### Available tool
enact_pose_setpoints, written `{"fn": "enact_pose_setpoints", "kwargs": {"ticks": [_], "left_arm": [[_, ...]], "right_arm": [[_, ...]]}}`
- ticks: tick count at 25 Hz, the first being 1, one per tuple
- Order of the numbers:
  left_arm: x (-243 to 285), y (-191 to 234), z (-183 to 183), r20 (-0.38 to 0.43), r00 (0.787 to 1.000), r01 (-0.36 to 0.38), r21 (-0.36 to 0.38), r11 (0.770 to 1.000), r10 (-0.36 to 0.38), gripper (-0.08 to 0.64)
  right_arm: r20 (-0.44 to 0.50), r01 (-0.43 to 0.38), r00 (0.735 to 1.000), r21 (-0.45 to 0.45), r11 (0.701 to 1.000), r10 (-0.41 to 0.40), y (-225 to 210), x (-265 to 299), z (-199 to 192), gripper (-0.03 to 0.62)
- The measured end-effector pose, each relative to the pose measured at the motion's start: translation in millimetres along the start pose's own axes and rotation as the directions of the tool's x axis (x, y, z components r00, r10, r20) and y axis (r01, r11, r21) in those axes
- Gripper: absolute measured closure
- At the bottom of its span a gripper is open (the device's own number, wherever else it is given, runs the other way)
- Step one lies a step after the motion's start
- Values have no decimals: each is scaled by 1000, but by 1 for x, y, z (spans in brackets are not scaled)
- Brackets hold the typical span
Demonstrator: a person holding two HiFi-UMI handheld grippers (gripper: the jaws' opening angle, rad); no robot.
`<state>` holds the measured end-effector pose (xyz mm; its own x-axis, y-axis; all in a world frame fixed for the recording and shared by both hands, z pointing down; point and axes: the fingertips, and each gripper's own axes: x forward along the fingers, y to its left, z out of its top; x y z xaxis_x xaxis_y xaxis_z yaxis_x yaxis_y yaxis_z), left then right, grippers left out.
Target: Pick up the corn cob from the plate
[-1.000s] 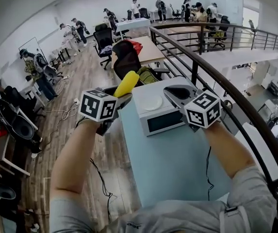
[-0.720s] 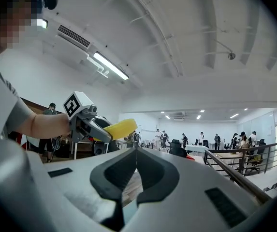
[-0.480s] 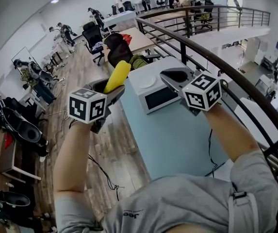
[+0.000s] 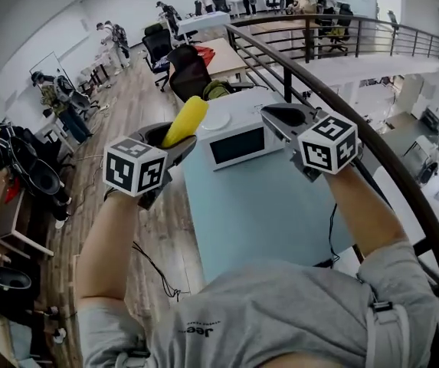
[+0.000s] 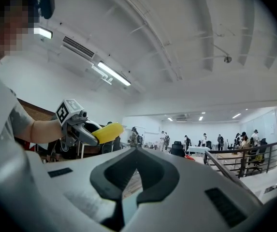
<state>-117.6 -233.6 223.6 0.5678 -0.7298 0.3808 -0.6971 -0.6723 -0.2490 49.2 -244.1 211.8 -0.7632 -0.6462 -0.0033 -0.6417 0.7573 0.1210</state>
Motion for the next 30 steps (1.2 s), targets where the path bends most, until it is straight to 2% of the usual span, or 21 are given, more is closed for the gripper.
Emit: {"fn": "enact_pose_setpoints", "kwargs": {"ticks": [9, 14, 21, 30], "left_arm": [[33, -89, 6, -15, 999, -31, -53, 998, 30, 308], [35, -126, -31, -48, 997, -72, -105, 992, 67, 308], [41, -142, -55, -108, 991, -98, -196, 976, 78, 308], [50, -157, -145, -151, 987, -93, -298, 950, 49, 308]], "right_arm": [[0, -84, 996, 3, 996, 84, -42, -76, -10, 577], [5, -148, 989, 41, 988, 148, -36, -99, -47, 577], [-3, -213, 977, 100, 972, 215, -43, -99, -74, 577], [-56, -246, 966, 123, 961, 254, -8, -79, -134, 577]]}}
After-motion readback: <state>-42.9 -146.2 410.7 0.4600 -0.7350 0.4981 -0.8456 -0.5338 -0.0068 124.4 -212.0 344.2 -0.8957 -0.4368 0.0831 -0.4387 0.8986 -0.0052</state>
